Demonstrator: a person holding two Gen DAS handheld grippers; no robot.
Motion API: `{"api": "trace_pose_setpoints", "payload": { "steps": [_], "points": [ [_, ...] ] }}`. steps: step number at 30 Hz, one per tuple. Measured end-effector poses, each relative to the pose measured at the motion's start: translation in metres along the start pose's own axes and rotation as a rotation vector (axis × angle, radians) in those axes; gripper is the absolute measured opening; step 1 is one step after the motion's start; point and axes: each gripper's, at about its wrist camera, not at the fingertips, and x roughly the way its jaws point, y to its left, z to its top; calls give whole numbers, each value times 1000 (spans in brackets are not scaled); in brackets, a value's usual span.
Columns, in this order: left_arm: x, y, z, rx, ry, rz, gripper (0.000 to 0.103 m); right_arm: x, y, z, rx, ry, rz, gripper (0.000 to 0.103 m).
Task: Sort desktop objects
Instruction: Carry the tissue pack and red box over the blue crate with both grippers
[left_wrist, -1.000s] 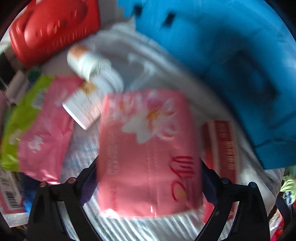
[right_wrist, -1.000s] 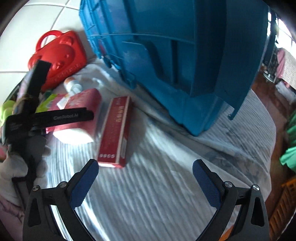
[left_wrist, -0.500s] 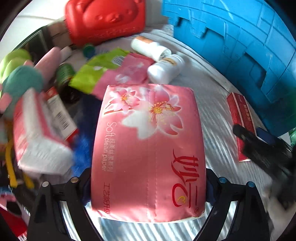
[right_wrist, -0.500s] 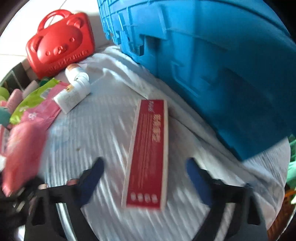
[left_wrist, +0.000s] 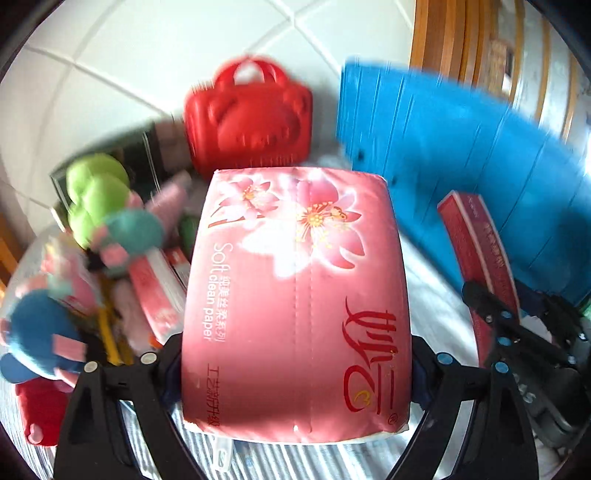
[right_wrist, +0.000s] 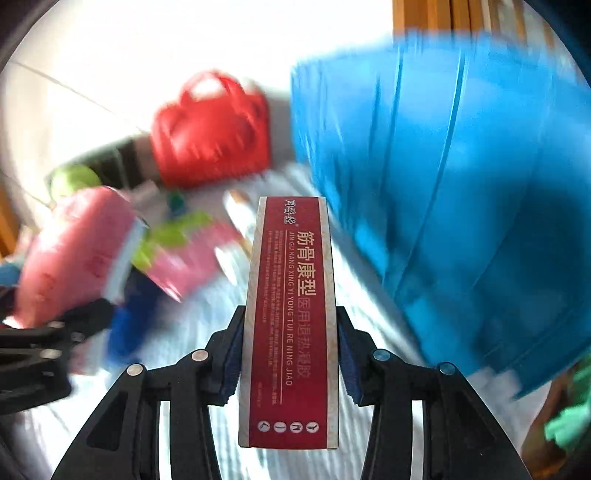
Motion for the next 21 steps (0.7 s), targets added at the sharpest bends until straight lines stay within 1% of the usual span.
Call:
{"api": "trace_pose_setpoints", "payload": {
  "steps": [4, 6, 8, 10, 11, 13, 15, 18, 21],
  "points": [
    [-42, -11, 18, -20, -113, 25, 90, -58, -8, 29, -32, -165, 38, 44],
    [-59, -19, 27, -33, -164, 43, 90, -81, -17, 40, -43, -224, 49, 44],
    [-73, -31, 34, -46, -200, 51, 90, -100, -27, 49, -52, -269, 60, 44],
    [-86, -45, 43, -55, -231, 54, 90, -118, -43, 61, -73, -329, 52, 44],
    [-91, -54, 47, -57, -248, 59, 90, -117, -50, 67, -79, -345, 48, 44],
    [-101, -74, 57, -52, -277, 68, 90, -130, -73, 76, -90, -390, 35, 44],
    [-109, -97, 70, -49, -305, 67, 90, -129, -93, 88, -94, -418, 18, 44],
    [-114, -140, 90, -36, -338, 63, 90, -117, -127, 105, -86, -424, 6, 44],
    [-115, -187, 111, -18, -357, 39, 90, -111, -178, 118, -80, -424, -25, 44]
  ]
}}
